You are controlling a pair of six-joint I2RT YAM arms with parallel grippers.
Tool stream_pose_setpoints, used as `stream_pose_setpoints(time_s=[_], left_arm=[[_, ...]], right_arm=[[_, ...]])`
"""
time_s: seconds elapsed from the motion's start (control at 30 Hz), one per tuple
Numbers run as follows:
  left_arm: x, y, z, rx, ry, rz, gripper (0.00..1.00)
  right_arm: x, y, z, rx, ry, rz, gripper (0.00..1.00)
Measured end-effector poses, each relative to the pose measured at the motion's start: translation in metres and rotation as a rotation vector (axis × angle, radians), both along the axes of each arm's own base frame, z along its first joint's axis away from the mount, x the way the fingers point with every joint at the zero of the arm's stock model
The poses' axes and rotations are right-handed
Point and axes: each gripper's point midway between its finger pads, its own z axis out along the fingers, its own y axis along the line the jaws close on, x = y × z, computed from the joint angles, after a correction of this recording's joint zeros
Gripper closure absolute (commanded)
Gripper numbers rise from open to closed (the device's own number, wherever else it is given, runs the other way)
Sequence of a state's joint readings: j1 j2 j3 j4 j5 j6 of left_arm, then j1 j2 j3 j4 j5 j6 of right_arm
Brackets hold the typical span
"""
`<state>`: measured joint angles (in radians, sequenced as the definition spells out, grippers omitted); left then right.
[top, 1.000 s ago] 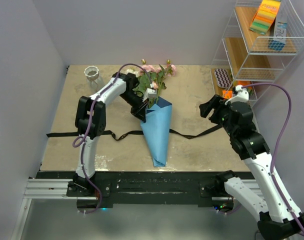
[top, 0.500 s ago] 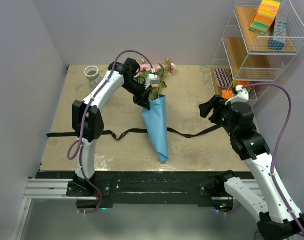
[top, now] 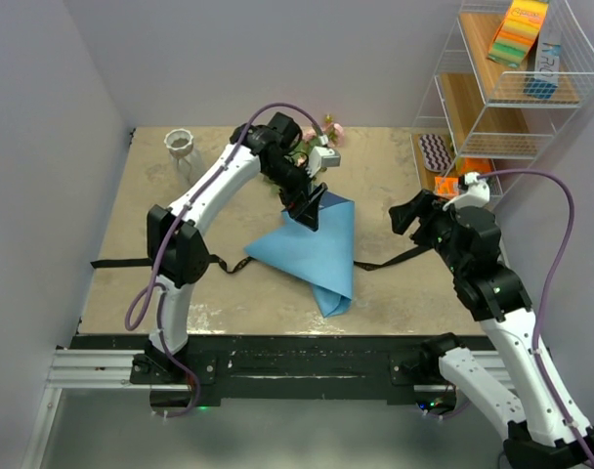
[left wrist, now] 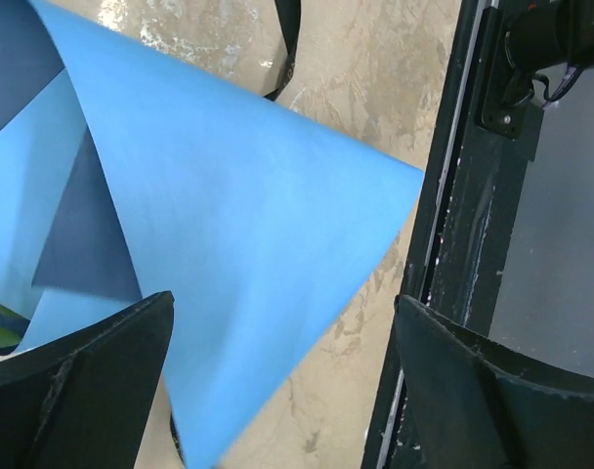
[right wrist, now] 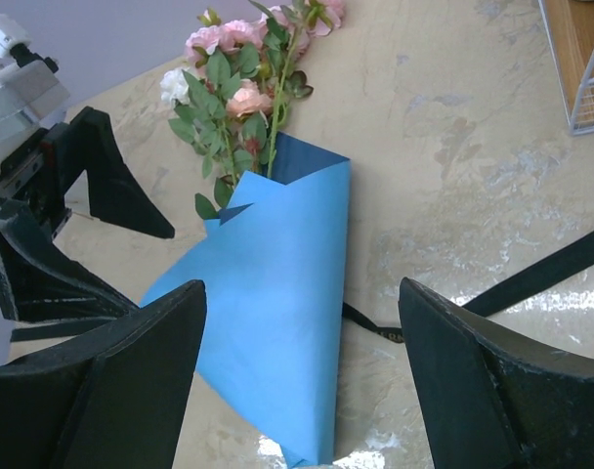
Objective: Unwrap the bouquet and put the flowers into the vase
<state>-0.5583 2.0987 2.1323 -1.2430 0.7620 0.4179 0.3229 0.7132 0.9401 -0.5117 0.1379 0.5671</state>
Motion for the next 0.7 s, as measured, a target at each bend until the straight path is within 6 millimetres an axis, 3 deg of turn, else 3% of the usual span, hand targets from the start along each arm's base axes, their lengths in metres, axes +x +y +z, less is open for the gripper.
stream_pose_setpoints(time_s=[0.1, 0.23, 0.27, 0.3, 0.33, 0.47, 0.53, 0.63, 0.7], left_arm=[[0.002, 0.003, 0.001, 0.003, 0.016, 0.027, 0.01], [0.008, 0.012, 0.011, -0.007, 0.010, 0.065, 0.01], [0.011, 0.018, 0.016, -0.015, 0.000, 0.081, 0.01], [0.022, 0.037, 0.033, -0.035, -0.021, 0.144, 0.01], [0.023, 0.039, 0.034, -0.036, -0.024, 0.150, 0.01], [0.043, 0.093, 0.037, 0.003, -0.090, 0.326, 0.01], [0.040, 0.115, 0.025, 0.057, -0.091, 0.394, 0.01], [0.030, 0.125, 0.002, 0.119, -0.055, 0.417, 0.01], [0.027, 0.126, -0.008, 0.135, -0.035, 0.418, 0.01]], right_arm=[[-0.002, 0.003, -0.004, -0.014, 0.002, 0.027, 0.13], [-0.009, 0.012, -0.014, -0.070, 0.011, 0.109, 0.01], [-0.011, 0.016, -0.017, -0.091, 0.014, 0.133, 0.01], [-0.020, 0.036, -0.025, -0.140, 0.019, 0.220, 0.01], [-0.021, 0.038, -0.026, -0.145, 0.019, 0.228, 0.01], [-0.035, 0.090, -0.043, -0.295, 0.064, 0.365, 0.01], [-0.044, 0.139, -0.051, -0.445, 0.083, 0.452, 0.01], [-0.060, 0.212, -0.071, -0.693, 0.053, 0.509, 0.01], [-0.074, 0.230, -0.102, -0.866, 0.050, 0.529, 0.01]])
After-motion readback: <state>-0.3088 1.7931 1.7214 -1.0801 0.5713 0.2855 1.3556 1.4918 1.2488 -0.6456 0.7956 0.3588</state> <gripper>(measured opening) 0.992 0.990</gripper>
